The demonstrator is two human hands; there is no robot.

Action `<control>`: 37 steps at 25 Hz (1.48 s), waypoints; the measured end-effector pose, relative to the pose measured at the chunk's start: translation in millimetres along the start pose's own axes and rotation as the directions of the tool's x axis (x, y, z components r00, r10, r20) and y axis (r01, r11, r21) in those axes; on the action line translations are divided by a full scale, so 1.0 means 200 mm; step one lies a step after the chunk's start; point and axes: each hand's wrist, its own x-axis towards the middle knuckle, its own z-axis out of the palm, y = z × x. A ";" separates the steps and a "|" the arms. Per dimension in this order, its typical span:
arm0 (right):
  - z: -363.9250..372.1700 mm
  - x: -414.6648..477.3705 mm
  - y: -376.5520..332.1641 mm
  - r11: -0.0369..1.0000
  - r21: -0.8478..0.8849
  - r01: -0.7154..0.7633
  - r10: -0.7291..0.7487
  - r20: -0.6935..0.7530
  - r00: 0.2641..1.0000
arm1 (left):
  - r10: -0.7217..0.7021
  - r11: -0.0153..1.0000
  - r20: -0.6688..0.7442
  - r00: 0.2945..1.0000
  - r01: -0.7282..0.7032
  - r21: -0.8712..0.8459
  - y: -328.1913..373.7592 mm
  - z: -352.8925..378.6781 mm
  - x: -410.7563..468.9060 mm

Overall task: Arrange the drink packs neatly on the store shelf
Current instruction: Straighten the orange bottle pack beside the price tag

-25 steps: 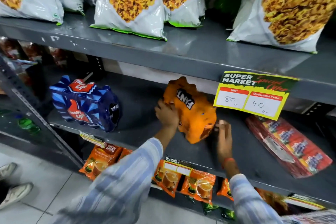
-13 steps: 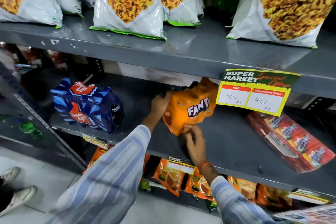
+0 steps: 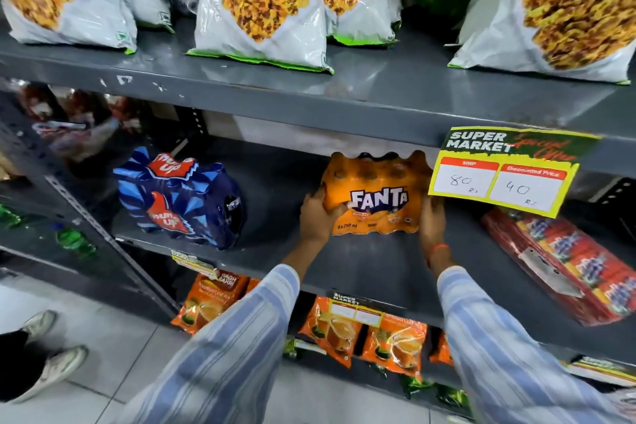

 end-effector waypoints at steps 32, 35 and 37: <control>-0.09 -0.79 0.13 0.949 -0.256 0.183 -0.202 -0.052 0.978 | 0.031 0.992 0.096 0.995 -0.043 0.116 -0.18 -0.26 -0.44; -0.14 -0.74 0.11 0.970 -0.185 0.157 -0.175 -0.089 0.980 | 0.195 0.890 -0.009 0.981 -0.173 0.422 -0.09 -0.15 -0.54; -0.21 -0.66 0.06 0.959 -0.209 0.192 -0.221 -0.124 0.967 | 0.286 0.801 -0.090 0.954 -0.186 0.569 0.03 -0.05 -0.60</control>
